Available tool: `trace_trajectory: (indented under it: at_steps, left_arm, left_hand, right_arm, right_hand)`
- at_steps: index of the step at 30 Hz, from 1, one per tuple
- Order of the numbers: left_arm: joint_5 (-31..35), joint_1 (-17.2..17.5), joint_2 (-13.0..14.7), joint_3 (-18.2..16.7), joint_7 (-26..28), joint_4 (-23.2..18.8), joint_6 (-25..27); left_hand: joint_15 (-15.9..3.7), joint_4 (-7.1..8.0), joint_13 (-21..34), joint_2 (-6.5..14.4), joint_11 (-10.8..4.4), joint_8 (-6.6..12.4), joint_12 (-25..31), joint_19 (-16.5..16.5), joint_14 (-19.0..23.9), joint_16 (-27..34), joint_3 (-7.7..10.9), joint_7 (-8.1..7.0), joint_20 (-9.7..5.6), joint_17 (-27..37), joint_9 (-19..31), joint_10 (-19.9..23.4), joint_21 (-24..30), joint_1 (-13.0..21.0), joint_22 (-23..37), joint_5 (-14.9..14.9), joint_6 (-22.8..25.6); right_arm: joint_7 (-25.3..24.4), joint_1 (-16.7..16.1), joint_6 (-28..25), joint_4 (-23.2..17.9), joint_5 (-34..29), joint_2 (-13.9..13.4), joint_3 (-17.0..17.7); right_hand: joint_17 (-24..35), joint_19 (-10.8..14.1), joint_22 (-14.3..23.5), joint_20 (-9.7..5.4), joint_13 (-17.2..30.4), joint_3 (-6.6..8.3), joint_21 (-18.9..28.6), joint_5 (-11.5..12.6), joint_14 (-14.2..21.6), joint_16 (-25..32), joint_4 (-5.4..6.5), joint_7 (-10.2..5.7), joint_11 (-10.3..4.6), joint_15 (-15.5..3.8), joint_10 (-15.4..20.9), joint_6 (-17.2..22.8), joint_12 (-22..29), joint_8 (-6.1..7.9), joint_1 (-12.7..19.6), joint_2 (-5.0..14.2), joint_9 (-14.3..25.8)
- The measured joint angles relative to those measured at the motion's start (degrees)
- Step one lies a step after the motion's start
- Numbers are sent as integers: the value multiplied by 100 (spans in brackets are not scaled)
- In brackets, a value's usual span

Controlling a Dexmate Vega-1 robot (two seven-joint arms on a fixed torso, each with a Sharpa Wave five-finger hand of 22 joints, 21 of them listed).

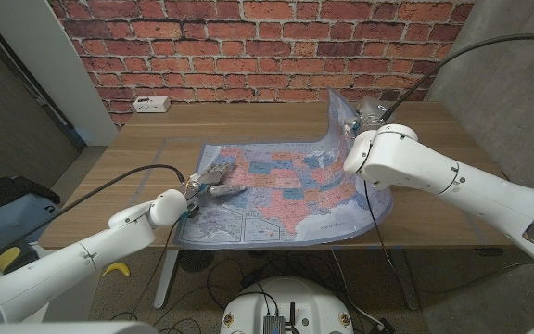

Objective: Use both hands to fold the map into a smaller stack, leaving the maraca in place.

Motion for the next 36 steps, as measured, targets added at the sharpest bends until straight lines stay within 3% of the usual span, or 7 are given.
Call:
trace_trajectory:
  at_steps: [6,9,12,15,16,22,36]
  left_arm:
    - [48,-139,-96,90,-155,141,-24]
    - [51,-176,-123,116,-156,192,-29]
    - [51,-195,-144,137,-156,237,-30]
    - [51,-195,-144,137,-156,237,-34]
    - [51,-195,-144,137,-156,237,-37]
    - [31,-206,-165,152,-156,324,-61]
    - [-24,-193,-150,131,-156,363,-88]
  left_hand:
    - [-27,0,-1,0,12,0,0,-102,-118,1,0,0,-102,0,0,-25,-1,0,-2,0,0]
    - [-50,0,-4,0,13,0,0,-104,-157,1,0,0,-104,0,0,-29,-1,0,-2,0,0]
    - [-135,0,-29,0,-118,-1,0,-340,-321,-4,0,0,-341,0,-1,-158,-1,0,-1,0,0]
    - [-143,0,-29,0,-134,-1,0,-349,-330,-5,0,-1,-349,0,-1,-170,-1,0,-2,0,0]
    - [-142,0,-29,0,-139,-1,0,-349,-324,-6,0,-1,-350,0,-1,-174,-1,0,-1,0,0]
    - [-160,-12,-29,0,-226,-4,0,-411,-303,-50,-11,-1,-412,1,-1,-243,0,0,-1,0,0]
    - [-161,-1,-29,0,-240,-4,0,-409,-302,-62,-48,-1,-413,2,-1,-229,0,0,-1,0,0]
  right_arm:
    - [0,956,1,322,811,268,-759]
    - [0,1084,3,432,905,425,-775]
    - [1,1060,2,518,819,630,-626]
    - [1,870,2,614,819,916,-321]
    - [0,724,4,660,282,1079,-123]
    - [0,3,4,805,-360,1666,779]
    - [24,-1094,9,1134,-256,2517,2481]
  right_hand:
    - [129,112,0,-13,44,0,94,40,23,72,0,0,-52,-3,8,0,8,53,-7,-7,1]
    - [187,114,0,-15,65,0,119,55,75,113,0,-21,-52,-13,8,-20,8,55,-7,-7,1]
    - [238,174,-1,-12,54,39,161,83,76,134,-7,-21,-52,-13,8,-20,8,56,-30,-30,3]
    - [288,215,-1,-13,54,39,184,87,156,156,-6,-21,-52,-15,8,-20,8,56,-44,-44,76]
    - [301,233,-1,-15,54,41,204,87,156,176,-9,-21,-52,-15,8,-20,8,56,-44,-44,84]
    - [394,316,-1,-13,32,79,312,87,197,219,-46,-18,-52,-13,8,-24,8,56,-19,-64,156]
    - [427,347,-2,19,1,151,400,123,238,218,-30,35,-30,8,-13,-95,-21,51,-4,-48,286]
